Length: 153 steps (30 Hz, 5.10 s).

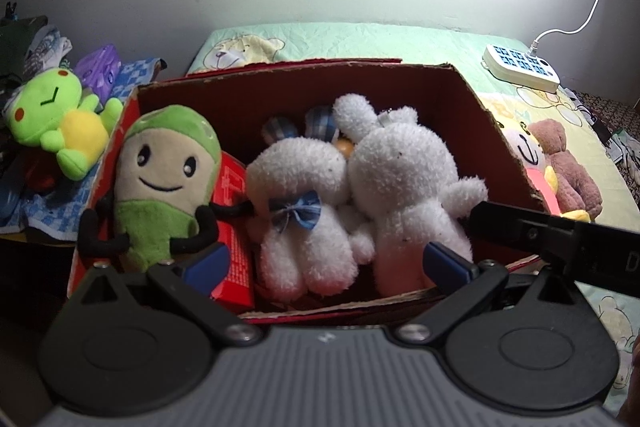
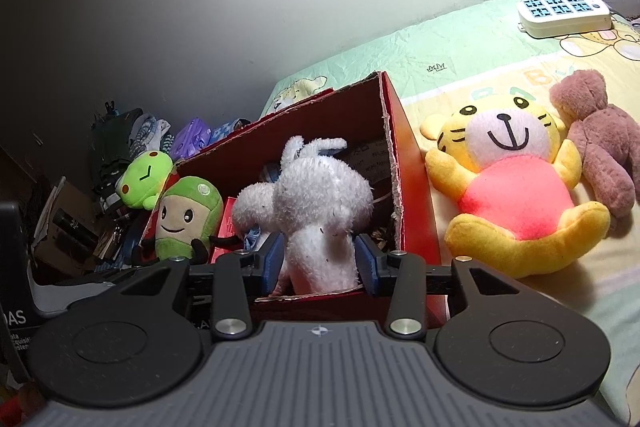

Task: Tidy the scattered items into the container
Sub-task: 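Open the right gripper and release the grey-white bunny in the box, then move the right gripper out of the box to the brown teddy bear, then close the right gripper on the brown teddy bear's body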

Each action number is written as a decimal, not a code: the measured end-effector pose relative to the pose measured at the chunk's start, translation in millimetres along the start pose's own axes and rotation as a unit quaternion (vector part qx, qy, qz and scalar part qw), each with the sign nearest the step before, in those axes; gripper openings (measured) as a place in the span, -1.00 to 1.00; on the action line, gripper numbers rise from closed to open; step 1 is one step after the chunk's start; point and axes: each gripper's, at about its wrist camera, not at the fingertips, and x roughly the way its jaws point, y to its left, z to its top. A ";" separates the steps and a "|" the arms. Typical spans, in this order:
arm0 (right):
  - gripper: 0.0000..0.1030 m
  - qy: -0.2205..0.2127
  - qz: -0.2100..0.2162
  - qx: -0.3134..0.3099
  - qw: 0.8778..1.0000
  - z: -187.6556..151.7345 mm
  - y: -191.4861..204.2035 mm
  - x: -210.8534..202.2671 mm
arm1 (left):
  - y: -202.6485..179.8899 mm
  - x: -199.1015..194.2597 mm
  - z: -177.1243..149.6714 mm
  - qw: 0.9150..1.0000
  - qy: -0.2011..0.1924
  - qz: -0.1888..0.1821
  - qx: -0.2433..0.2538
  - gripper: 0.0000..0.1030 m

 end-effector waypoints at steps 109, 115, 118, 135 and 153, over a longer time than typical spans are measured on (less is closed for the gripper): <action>-0.03 0.029 -0.032 0.121 0.992 59.5 -288.8 -46.2 | -310.5 123.0 19.1 0.985 0.114 -0.052 0.119 0.99; -0.03 0.040 -0.035 0.116 0.992 61.2 -288.4 -35.1 | -309.2 138.8 21.7 0.983 0.126 -0.073 0.110 0.99; -0.03 0.045 -0.037 0.112 0.992 62.5 -288.5 -28.9 | -307.2 144.4 22.2 0.983 0.129 -0.075 0.104 0.99; -0.33 0.065 -0.035 0.093 0.993 62.2 -286.9 -12.6 | -316.9 155.9 19.4 0.981 0.131 -0.068 0.128 0.99; -0.39 0.082 -0.037 0.075 0.993 44.7 -293.4 -60.8 | -328.9 128.0 -0.2 0.972 0.129 -0.114 0.160 0.99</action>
